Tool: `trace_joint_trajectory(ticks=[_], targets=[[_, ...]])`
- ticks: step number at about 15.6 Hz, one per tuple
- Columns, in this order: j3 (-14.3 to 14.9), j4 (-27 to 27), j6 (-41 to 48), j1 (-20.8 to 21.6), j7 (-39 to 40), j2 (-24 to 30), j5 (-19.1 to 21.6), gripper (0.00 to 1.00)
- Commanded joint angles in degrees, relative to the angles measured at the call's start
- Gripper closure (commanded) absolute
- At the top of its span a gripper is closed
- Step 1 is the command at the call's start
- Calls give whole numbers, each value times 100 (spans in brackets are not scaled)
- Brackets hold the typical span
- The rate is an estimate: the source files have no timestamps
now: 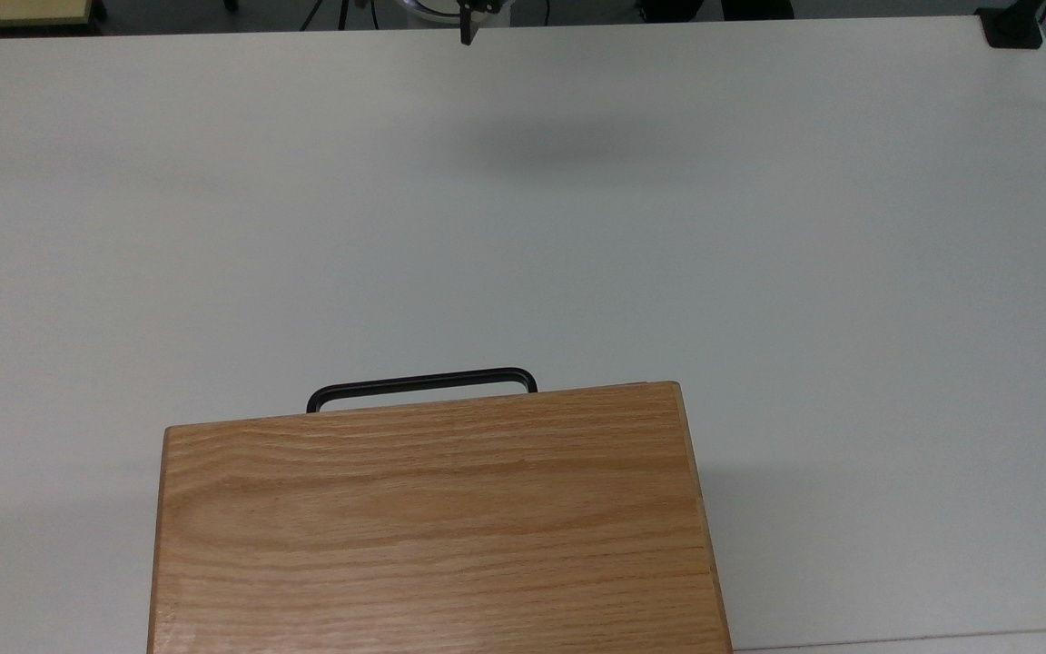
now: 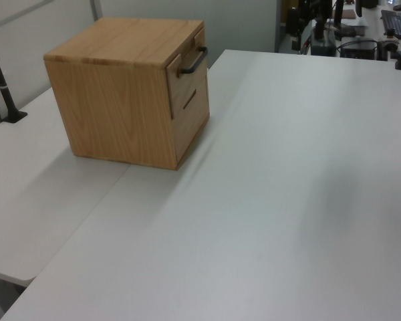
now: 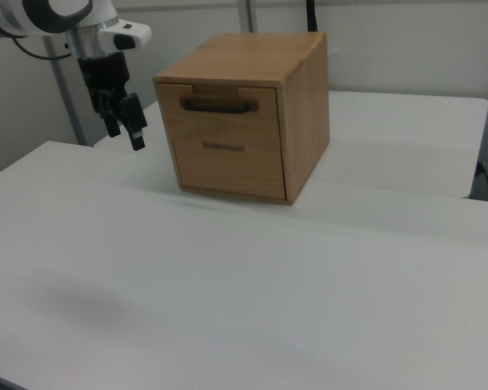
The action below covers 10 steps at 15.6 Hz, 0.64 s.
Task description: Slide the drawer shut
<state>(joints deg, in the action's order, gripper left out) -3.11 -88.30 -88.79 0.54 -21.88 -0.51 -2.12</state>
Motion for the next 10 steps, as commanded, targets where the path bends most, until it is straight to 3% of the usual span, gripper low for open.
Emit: trace_joint_trajectory(ticks=[1, 10], targets=[[284, -91, -218, 78, 1491, 68, -16, 0], [337, -91, -350, 78, 2240, 77, -7, 0]])
